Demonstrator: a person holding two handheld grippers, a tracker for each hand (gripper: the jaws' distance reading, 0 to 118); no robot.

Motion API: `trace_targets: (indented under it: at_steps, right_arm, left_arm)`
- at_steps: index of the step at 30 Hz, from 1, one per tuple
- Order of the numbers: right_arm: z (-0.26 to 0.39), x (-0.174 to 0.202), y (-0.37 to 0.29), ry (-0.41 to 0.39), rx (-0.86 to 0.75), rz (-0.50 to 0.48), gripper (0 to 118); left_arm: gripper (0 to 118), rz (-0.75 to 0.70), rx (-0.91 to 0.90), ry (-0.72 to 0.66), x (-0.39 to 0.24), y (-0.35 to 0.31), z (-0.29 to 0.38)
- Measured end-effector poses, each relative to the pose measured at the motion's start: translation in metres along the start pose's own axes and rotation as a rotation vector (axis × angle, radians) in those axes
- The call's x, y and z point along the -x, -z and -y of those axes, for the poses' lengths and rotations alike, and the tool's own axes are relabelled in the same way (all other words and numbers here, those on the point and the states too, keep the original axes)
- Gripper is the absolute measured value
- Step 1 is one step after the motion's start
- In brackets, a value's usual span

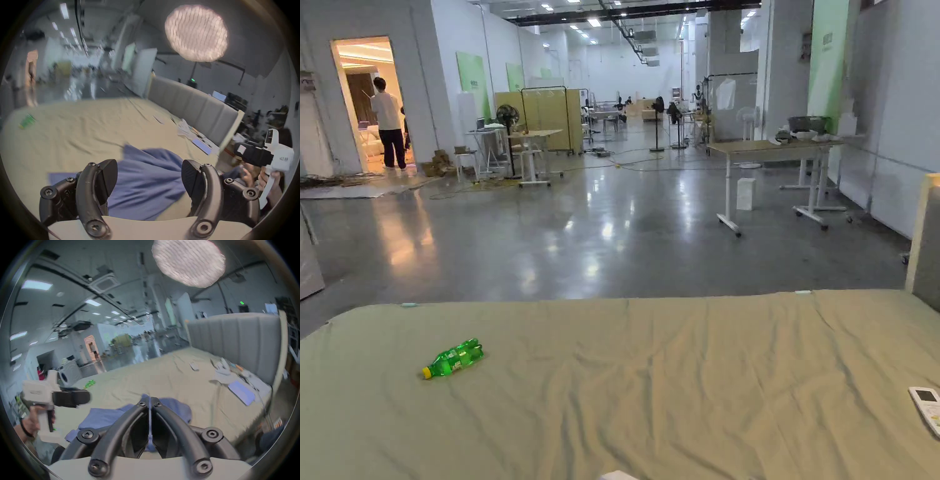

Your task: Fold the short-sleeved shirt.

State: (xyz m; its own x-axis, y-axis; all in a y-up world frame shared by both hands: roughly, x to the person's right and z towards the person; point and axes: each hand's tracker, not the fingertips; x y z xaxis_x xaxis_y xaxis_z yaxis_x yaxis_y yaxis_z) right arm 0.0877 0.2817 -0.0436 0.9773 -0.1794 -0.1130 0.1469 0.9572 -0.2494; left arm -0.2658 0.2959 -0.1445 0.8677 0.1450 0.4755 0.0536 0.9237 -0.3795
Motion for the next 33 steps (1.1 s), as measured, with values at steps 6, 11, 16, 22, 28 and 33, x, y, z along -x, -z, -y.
trace_targets:
  at_steps: [6, 11, 16, 22, 28, 33]
  right_arm:
    - [-0.019, 0.037, 0.021, -0.063, -0.035, -0.085, 3]
    - [-0.025, 0.045, 0.013, -0.063, -0.029, -0.097, 3]
    - [-0.029, 0.043, 0.003, -0.098, -0.043, -0.080, 3]
    - [-0.030, 0.039, 0.000, -0.106, -0.039, -0.051, 3]
    - [-0.025, 0.040, 0.002, -0.115, -0.023, -0.053, 3]
    - [-0.023, 0.040, 0.003, -0.128, -0.012, -0.057, 3]
  left_arm:
    - [73, -0.327, -0.261, 0.115, -0.012, -0.137, -0.008]
    - [45, -0.452, -0.289, 0.103, -0.011, -0.160, 0.001]
    - [2, -0.439, -0.257, 0.049, -0.004, -0.165, 0.008]
    - [0, -0.453, -0.216, 0.035, 0.001, -0.163, 0.013]
    - [0, -0.429, -0.204, 0.008, 0.005, -0.159, 0.012]
    - [0, -0.408, -0.189, -0.016, 0.009, -0.155, 0.014]
